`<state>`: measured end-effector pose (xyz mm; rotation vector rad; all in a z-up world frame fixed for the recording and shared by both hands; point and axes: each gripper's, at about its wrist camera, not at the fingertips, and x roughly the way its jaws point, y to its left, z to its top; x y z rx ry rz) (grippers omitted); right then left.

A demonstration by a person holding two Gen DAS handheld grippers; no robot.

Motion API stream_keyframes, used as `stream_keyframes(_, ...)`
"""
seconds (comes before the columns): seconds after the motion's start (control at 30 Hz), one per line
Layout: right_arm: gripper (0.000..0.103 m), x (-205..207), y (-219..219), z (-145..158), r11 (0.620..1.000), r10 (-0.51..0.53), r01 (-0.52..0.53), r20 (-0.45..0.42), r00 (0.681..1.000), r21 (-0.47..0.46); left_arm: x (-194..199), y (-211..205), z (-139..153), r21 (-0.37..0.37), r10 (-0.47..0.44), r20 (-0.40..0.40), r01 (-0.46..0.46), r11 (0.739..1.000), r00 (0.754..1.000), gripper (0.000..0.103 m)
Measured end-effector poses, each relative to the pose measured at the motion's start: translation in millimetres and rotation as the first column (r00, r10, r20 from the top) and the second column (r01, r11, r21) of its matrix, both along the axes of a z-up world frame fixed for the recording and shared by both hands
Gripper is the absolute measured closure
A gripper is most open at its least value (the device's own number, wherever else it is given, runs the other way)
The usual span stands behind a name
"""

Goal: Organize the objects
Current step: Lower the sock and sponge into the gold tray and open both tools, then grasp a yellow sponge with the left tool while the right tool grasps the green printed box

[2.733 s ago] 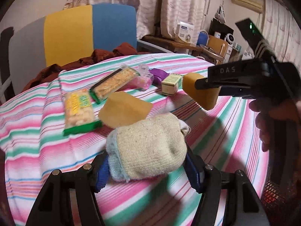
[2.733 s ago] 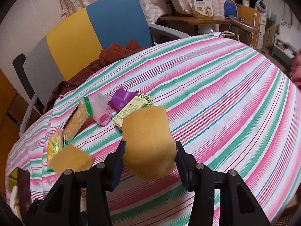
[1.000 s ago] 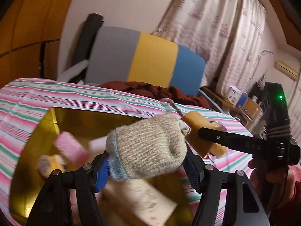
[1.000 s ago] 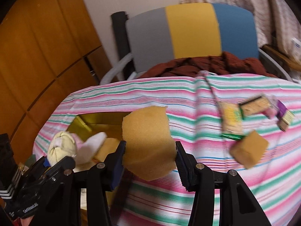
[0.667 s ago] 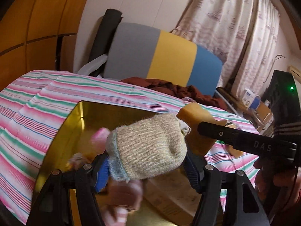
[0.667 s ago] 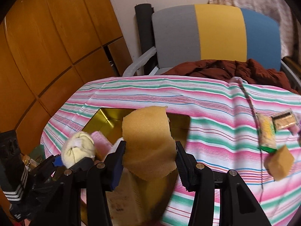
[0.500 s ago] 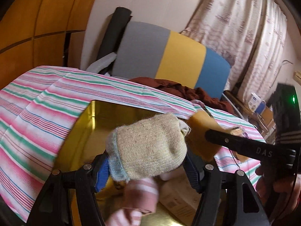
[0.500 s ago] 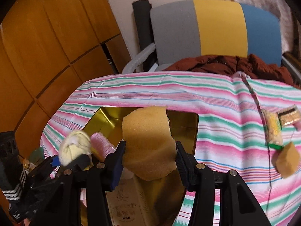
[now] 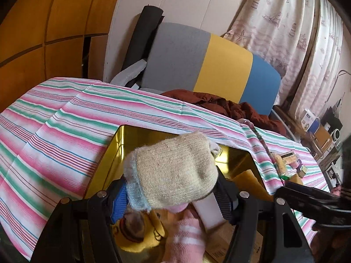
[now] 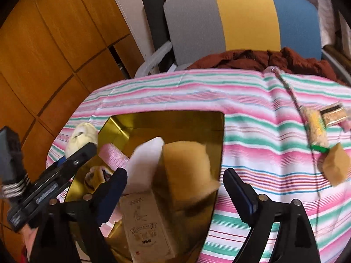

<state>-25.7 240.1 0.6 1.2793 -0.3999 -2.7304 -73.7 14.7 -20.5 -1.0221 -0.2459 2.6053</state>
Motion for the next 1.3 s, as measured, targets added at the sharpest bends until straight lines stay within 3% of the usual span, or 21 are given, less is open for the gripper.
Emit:
stream_keyframes(0.2,0.01,16.5,11.9,14.0,1.0,-0.029,0.03,-0.04,0.999,0.005,-19.3,7.0,-9.1,-0.024,0.004,0.08,-0.002,1.0,0.997,0.03)
stream_keyframes(0.27,0.01,21.4,15.4,17.1,0.999,-0.035,0.035,-0.05,0.998,-0.005,-21.3,10.4,-11.2,-0.026,-0.001,0.095,0.004,1.0,0.995,0.018)
stream_keyframes(0.3,0.01,23.0,16.9,17.8,0.999,-0.038,0.038,-0.053,0.998,-0.007,-20.8,12.7,-10.5,-0.025,-0.011,0.094,0.013,1.0,0.996,0.017)
stream_keyframes(0.8,0.01,39.4,48.2,16.2,0.994,-0.106,0.104,-0.058,0.993,-0.034,3.5,39.9,20.1,-0.002,-0.029,0.028,0.029,1.0,0.999,0.017)
stream_keyframes(1.3,0.01,63.5,114.6,20.8,0.976,-0.217,0.218,-0.064,0.974,0.009,36.6,123.4,32.0,-0.021,-0.21,-0.006,0.21,0.978,0.978,0.017)
